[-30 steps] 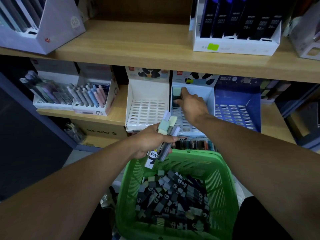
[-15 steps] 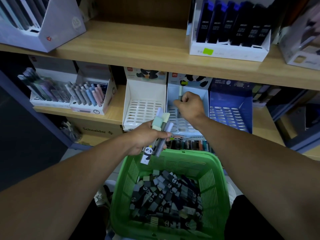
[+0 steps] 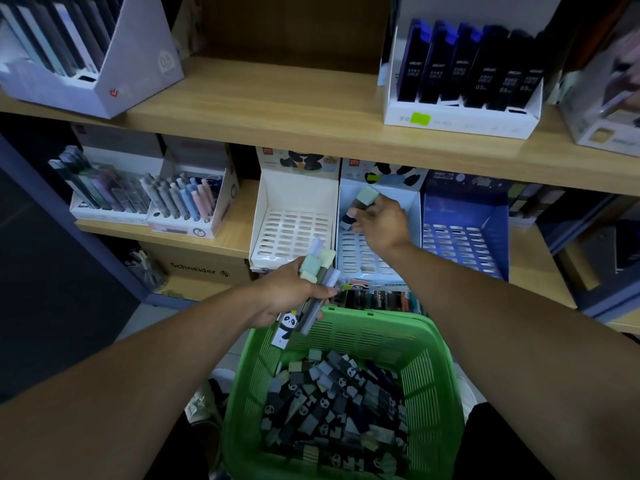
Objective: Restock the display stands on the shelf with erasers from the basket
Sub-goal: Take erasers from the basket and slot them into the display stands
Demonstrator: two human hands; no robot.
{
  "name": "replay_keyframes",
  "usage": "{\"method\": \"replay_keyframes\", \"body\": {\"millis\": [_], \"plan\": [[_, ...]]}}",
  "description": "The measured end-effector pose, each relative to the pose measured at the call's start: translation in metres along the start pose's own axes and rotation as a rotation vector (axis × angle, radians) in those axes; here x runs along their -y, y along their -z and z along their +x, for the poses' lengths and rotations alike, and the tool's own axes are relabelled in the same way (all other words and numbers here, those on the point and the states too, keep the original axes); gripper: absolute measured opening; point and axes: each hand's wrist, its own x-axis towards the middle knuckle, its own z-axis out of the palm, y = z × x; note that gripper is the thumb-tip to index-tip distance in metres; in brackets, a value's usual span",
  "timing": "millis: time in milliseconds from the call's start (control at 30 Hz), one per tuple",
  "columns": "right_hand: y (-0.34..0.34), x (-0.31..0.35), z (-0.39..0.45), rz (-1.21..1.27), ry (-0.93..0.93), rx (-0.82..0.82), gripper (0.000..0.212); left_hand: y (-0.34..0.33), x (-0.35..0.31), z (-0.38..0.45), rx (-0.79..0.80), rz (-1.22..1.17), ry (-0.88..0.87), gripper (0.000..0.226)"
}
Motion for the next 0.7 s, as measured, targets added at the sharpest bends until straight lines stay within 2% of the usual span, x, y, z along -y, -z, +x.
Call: {"method": "replay_keyframes", "body": {"millis": [133, 233, 333, 500, 700], "plan": [[0.008, -0.001, 0.002, -0.295, 0.18, 0.105, 0.024, 0.0, 0.001, -0.003, 0.001, -0.003, -0.03, 0.041], [0.016, -0.003, 0.004, -0.441, 0.26, 0.132, 0.041, -0.002, 0.0, -0.003, 0.011, 0.011, -0.054, 0.036], [0.016, -0.006, 0.007, -0.498, 0.273, 0.177, 0.05, -0.003, 0.001, 0.0, 0.046, 0.033, -0.05, 0.037], [0.015, -0.002, 0.005, -0.418, 0.259, 0.178, 0.044, -0.006, 0.005, 0.003, 0.095, 0.048, -0.049, 0.04], [0.014, -0.001, 0.006, -0.54, 0.266, 0.174, 0.037, -0.007, 0.005, 0.004, 0.106, 0.055, -0.037, 0.043]]}}
